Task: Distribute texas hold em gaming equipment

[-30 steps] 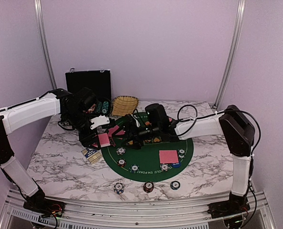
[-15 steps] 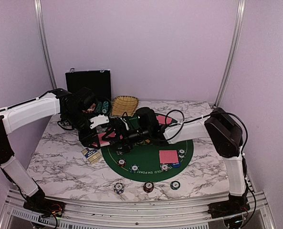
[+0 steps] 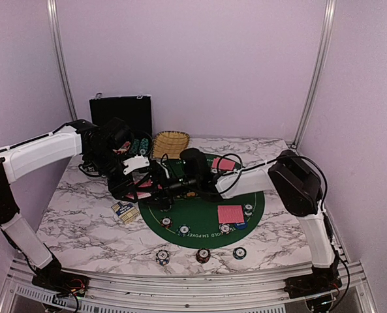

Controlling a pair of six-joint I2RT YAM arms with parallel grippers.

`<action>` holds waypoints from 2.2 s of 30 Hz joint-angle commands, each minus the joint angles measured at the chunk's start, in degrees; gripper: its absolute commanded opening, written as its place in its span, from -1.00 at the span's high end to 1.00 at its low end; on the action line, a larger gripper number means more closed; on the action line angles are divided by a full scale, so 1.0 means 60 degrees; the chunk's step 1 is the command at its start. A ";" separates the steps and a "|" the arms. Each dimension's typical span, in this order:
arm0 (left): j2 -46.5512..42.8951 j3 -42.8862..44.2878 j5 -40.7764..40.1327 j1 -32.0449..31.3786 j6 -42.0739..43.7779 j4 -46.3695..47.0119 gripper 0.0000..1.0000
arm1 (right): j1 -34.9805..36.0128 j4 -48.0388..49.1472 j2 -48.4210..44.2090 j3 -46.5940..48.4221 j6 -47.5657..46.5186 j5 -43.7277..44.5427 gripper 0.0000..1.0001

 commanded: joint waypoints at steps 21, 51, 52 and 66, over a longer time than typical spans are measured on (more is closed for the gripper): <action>-0.0096 0.0230 0.0238 -0.0040 0.0099 -0.0102 1.00 | 0.0142 0.1559 0.1346 0.1466 0.1578 -0.0069 -0.58; -0.0170 0.0135 0.0188 -0.0040 0.0150 -0.0103 1.00 | -0.0554 -0.0123 0.0182 0.0164 0.0035 0.0233 -0.12; -0.0182 0.0138 0.0184 -0.0040 0.0138 -0.0102 1.00 | -0.0571 -0.0106 0.0138 0.0130 0.0036 0.0218 -0.10; -0.0173 0.0072 0.0100 -0.0040 0.0163 -0.0094 1.00 | -0.0704 0.0463 -0.0719 -0.0671 0.0339 0.0055 0.09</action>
